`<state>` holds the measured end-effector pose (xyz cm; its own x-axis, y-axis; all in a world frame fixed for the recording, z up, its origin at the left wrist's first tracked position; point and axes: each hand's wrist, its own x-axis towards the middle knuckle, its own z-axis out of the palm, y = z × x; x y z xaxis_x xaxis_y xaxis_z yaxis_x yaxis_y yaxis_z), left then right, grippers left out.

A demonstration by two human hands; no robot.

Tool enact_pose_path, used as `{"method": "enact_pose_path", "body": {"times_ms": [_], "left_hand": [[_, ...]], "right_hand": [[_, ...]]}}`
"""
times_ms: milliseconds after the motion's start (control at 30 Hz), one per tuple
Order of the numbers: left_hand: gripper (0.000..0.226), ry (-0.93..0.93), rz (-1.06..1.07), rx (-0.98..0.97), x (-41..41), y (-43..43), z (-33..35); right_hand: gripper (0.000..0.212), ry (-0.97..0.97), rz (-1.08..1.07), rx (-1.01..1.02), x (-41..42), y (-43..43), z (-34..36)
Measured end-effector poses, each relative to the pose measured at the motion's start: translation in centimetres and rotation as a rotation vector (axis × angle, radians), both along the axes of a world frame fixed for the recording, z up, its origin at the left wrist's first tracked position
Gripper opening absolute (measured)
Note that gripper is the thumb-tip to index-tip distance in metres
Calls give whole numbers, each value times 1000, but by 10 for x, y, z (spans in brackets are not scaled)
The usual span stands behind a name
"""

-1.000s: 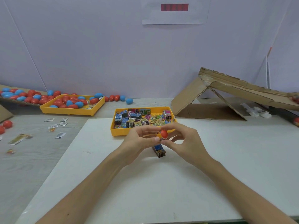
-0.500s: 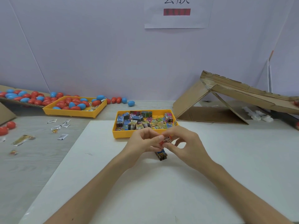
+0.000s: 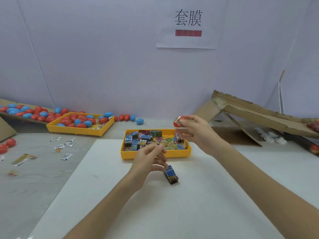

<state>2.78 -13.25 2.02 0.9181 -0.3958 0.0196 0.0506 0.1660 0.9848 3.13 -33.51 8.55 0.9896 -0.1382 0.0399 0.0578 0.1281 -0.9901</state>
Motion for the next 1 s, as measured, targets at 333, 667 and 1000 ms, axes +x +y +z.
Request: {"method": "enact_pose_path", "body": {"times_ms": [333,667,1000], "left_hand": [[30,1,-39,33,0,-2,-2],[25,-178,-88,236,-10,-9,-8],[23,-182,-71,301,-11,-12,-14]], "right_hand": [[41,-22,-213,626,31,-60,30],[15,54,-146,-431,63,5,-16],[37,-155,8,-1220,197,77,-28]]}}
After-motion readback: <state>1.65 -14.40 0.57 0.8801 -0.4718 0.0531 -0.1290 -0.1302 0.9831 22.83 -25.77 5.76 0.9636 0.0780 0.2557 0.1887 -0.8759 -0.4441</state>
